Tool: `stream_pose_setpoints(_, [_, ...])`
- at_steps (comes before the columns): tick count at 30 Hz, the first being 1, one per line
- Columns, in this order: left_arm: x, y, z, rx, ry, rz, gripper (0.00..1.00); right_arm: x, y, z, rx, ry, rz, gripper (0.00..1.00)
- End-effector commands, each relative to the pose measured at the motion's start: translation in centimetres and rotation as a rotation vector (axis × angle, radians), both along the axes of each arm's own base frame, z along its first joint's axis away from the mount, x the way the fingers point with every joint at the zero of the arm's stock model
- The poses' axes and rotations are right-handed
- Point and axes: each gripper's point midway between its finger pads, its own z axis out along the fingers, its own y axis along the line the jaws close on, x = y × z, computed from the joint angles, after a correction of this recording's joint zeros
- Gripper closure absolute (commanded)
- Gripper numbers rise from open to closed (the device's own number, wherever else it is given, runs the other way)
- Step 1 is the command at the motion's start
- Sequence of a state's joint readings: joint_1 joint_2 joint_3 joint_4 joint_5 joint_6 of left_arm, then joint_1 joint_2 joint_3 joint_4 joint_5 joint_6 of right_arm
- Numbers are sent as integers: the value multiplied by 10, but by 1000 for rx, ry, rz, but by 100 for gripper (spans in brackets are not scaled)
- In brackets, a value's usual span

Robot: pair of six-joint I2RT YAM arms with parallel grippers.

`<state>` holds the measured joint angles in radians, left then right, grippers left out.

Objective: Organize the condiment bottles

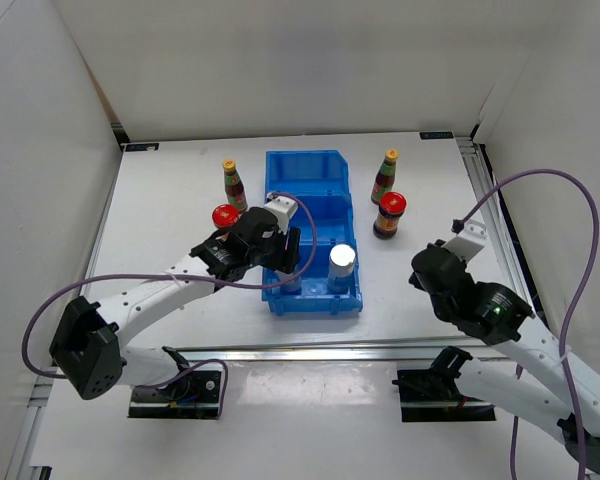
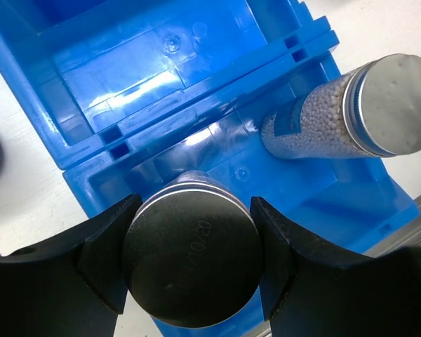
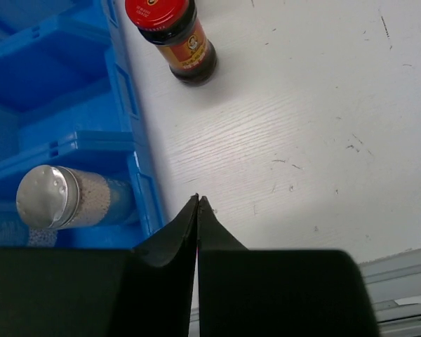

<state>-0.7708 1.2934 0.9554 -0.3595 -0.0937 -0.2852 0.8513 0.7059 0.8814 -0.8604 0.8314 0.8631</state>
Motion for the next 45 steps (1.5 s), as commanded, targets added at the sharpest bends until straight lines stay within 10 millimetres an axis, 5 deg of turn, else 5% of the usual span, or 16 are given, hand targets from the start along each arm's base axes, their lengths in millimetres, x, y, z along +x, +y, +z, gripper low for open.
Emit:
stream_pose_setpoints(1, [10,-13,22,-83,-62,1,89,-1,-9,5,14,-37,-34,100])
stream_pose_setpoints(2, [10,-12,19,-83,-62,1,89,0,-10,5,1,-41,-36,98])
stream_pose_setpoints(3, [10,-12,17,-84,-63,1,89,-1,-11,5,-9,-40,-31,74])
stream_pose_setpoints(5, [11,-12,11,-75,-61,9,84,0,-12,3,-11,-40,-43,0])
stream_pose_setpoints(6, [10,-10,7,-69,-54,9,84,-1,-12,-1,-9,-29,-53,0])
stream_pose_setpoints(17, [10,-15,-6,-61,-19,-2,43,10,-12,-54,-143,200,-67,0])
stream_pose_setpoints(30, [11,-12,-8,-40,-26,7,11,25,-9,-100,125,443,81,0])
stream_pose_setpoints(33, [11,-12,-8,-40,-26,7,9,28,-6,-103,120,453,125,30])
stream_pose_setpoints(34, [11,-12,-8,-40,-26,7,8,28,-3,-103,137,456,130,74])
stream_pose_setpoints(35, [11,-12,-8,-40,-26,7,8,28,-3,-103,137,456,130,90])
stream_pose_setpoints(39, [11,-11,-5,-47,-32,7,6,27,0,-105,151,460,146,89])
stream_pose_setpoints(40, [11,-11,-1,-53,-39,7,5,27,0,-105,151,460,146,76])
stream_pose_setpoints(41, [9,-10,-5,-47,-33,7,0,26,2,-105,150,461,159,22])
stream_pose_setpoints(42, [9,-10,-5,-47,-32,7,0,26,2,-105,150,461,159,7])
stream_pose_setpoints(43, [9,-10,-5,-47,-32,7,0,25,4,-105,161,465,171,11])
stream_pose_setpoints(45, [9,-9,-2,-53,-39,7,0,25,7,-106,163,463,196,92])
